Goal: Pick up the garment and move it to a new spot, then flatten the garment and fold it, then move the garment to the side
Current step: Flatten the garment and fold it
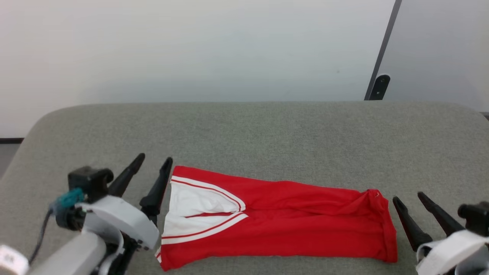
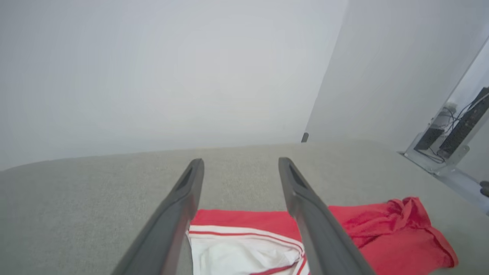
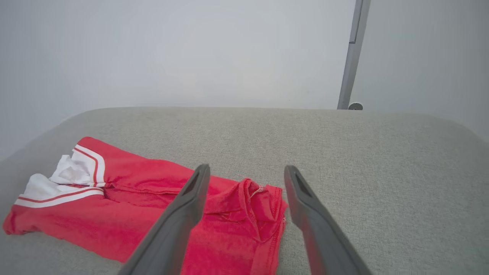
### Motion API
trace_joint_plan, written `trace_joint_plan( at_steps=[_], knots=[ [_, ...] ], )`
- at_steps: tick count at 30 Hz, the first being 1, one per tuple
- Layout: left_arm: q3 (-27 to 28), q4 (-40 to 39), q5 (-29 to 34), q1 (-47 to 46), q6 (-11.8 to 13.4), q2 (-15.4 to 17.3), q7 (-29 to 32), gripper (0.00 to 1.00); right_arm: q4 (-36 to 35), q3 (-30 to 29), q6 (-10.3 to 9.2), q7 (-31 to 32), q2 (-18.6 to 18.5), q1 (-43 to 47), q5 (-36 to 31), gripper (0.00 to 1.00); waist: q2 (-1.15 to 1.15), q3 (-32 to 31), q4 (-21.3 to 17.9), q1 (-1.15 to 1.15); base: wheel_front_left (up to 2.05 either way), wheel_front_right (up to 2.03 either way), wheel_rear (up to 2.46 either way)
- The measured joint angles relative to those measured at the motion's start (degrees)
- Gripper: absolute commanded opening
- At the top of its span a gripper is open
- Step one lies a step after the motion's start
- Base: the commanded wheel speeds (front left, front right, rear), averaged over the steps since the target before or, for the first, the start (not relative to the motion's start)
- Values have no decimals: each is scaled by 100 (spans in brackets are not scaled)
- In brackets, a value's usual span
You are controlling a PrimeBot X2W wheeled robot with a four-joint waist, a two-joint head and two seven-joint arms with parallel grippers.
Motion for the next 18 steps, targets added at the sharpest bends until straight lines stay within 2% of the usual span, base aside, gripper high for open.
trace_joint_plan(
  at_steps=[2, 7, 12, 15, 18],
  knots=[
    [610, -123, 441, 426, 49, -294, -16, 100, 26, -74, 1, -196, 42, 144, -19, 100, 0, -42, 26, 0, 0, 0, 0],
    [1820, -338, 1708, 1421, -163, -1016, -20, 100, 76, -286, 1, -514, 187, 502, 4, 100, 0, -173, 126, 0, 0, 0, 0],
    [2722, -366, 2474, 2022, -524, -1668, -21, 100, 66, -383, 1, -582, 233, 677, 34, 100, 0, -285, 199, 0, 0, 0, 0],
    [3089, -343, 2977, 2280, -736, -1947, -21, 100, 41, -387, 1, -610, 257, 691, -11, 100, 0, -328, 217, 0, 0, 0, 0],
    [3337, -283, 3314, 2433, -1083, -2206, -21, 100, 23, -368, 1, -610, 301, 692, -23, 100, 0, -330, 219, 0, 0, 0, 0]
  ],
)
